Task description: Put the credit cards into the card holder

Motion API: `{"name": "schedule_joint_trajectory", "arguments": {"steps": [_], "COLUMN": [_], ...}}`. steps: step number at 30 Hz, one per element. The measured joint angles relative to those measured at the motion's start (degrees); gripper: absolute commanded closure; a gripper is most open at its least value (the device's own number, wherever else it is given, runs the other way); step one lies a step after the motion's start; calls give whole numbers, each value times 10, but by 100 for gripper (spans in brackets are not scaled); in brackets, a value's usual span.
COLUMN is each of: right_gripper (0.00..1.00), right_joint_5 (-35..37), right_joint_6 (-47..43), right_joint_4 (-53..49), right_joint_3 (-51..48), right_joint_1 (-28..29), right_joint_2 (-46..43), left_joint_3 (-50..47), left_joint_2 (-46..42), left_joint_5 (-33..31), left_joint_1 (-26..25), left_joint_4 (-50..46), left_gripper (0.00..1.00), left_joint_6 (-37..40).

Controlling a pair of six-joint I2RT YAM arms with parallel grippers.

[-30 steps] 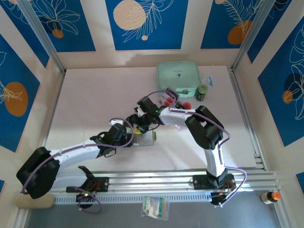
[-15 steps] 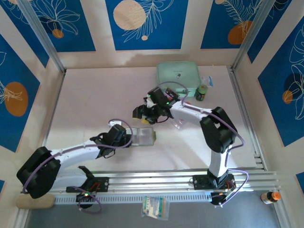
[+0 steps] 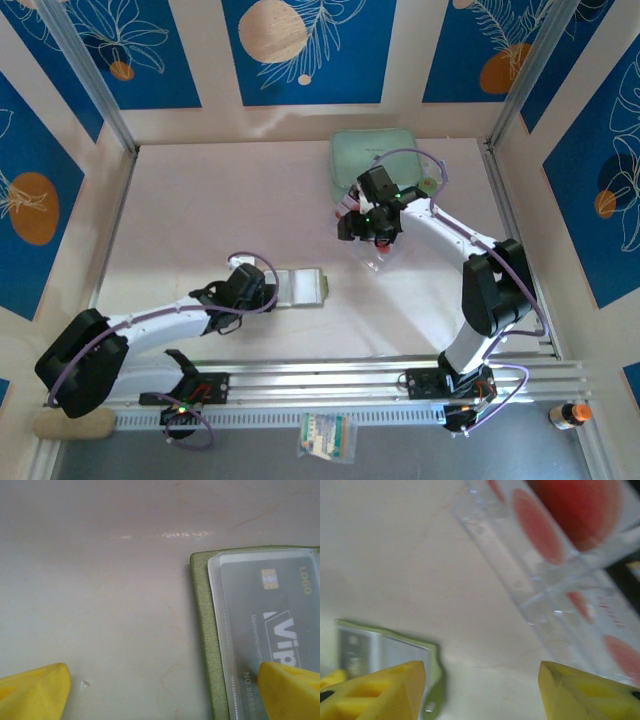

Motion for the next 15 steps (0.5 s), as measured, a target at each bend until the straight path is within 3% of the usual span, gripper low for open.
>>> {"name": "schedule_joint_trajectory", "arguments": {"steps": [15], "right_gripper": [58], "right_joint_5": [179], "right_joint_6": [-112], "right_joint_4": [-78], "right_joint_3": [41], "right_joint_1": [5], "right_joint_2": [31], "left_joint_3": [0], "left_joint_2": [0], "left_joint_5": [0], "left_joint_1": [0], "left_joint_4": [2], "left_gripper": [5], "left_joint_6": [0]}}
